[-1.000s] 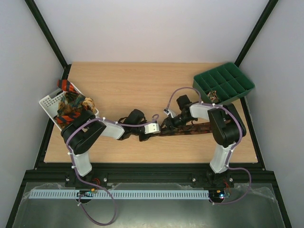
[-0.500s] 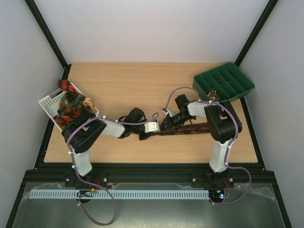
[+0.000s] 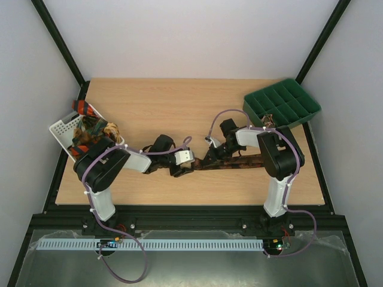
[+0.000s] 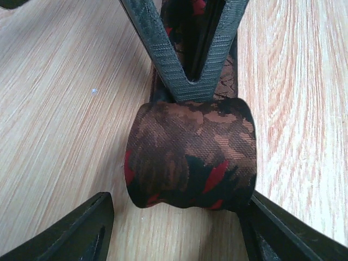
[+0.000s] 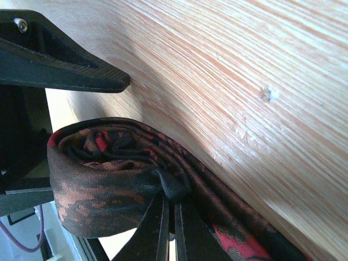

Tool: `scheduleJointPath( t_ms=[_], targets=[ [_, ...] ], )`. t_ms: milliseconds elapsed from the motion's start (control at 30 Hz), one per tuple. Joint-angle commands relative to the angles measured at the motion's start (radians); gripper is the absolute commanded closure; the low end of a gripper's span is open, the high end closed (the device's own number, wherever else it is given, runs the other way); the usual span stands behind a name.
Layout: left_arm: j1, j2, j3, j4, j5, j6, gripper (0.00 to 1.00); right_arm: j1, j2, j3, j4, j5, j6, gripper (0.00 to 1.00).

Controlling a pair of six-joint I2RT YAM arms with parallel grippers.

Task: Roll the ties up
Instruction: Roll the tie at the center of the board.

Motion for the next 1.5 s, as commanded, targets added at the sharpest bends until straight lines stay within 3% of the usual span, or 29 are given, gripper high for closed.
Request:
scheduleJointPath(
  t_ms=[0, 200, 467, 733, 1033, 1233, 1467],
  targets=[
    [0.003, 0.001, -0.031, 0.041, 0.050, -0.050, 0.34, 0.004, 0.074, -0.016, -0.014, 0.205, -0.032, 0.99],
    [-0.021, 0.003, -0.008, 0.134, 0.089, -0.149, 0.39, 0.004, 0.080, -0.016, -0.012, 0.221, -0.032, 0.99],
    [-0.094, -0.007, 0.036, 0.177, 0.064, -0.177, 0.58, 0.004, 0.077, -0.018, -0.012, 0.213, -0.034, 0.99],
    [-0.134, 0.120, 0.106, 0.132, -0.052, -0.171, 0.59, 0.005, 0.066, -0.017, -0.004, 0.191, -0.025, 0.99],
    [-0.111, 0.162, 0.061, 0.001, -0.136, -0.047, 0.63, 0.004, 0.025, -0.021, 0.000, 0.153, -0.021, 0.98],
    [-0.109, 0.129, 0.062, -0.087, -0.199, 0.010, 0.69, -0.053, -0.043, 0.021, -0.118, 0.118, -0.063, 0.80],
    [-0.111, 0.139, 0.085, -0.131, -0.209, 0.023, 0.67, -0.100, -0.141, 0.014, -0.165, -0.093, -0.005, 0.57]
  ],
)
